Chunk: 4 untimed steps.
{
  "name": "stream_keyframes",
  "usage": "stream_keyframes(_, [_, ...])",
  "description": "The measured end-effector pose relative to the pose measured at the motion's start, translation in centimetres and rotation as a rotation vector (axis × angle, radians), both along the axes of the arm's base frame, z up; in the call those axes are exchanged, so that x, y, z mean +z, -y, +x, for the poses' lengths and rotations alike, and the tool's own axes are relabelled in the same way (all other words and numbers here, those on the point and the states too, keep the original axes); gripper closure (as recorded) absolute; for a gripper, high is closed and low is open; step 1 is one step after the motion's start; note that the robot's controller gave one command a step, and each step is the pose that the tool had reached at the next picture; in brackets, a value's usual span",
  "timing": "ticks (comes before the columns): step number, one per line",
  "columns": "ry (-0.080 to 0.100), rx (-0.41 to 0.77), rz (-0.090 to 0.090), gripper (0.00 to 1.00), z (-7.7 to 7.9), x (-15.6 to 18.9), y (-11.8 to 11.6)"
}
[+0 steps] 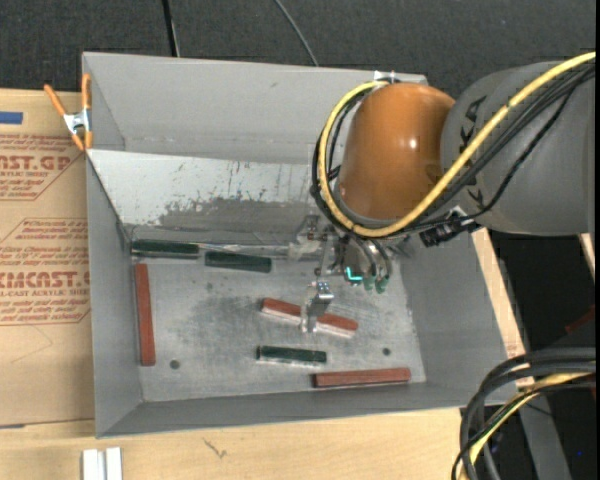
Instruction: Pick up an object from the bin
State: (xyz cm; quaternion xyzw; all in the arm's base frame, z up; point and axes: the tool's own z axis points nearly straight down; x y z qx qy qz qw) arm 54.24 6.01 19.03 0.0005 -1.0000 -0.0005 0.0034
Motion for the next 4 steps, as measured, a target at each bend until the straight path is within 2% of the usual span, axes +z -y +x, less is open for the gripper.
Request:
stream_keyframes(1, [0.008, 0.0, 0.0, 0.0, 0.2, 0.4, 0.0])
stream_keyframes(2, [0.007, 0.006, 0.0, 1.0, 0.6, -10.2, 3.0])
stream_keyframes(3, [0.007, 0.006, 0.0, 1.0, 0.6, -10.2, 3.0])
stream_keyframes(4, [0.009, 0.016, -0.001, 1.0, 2.4, 1.7, 3.1])
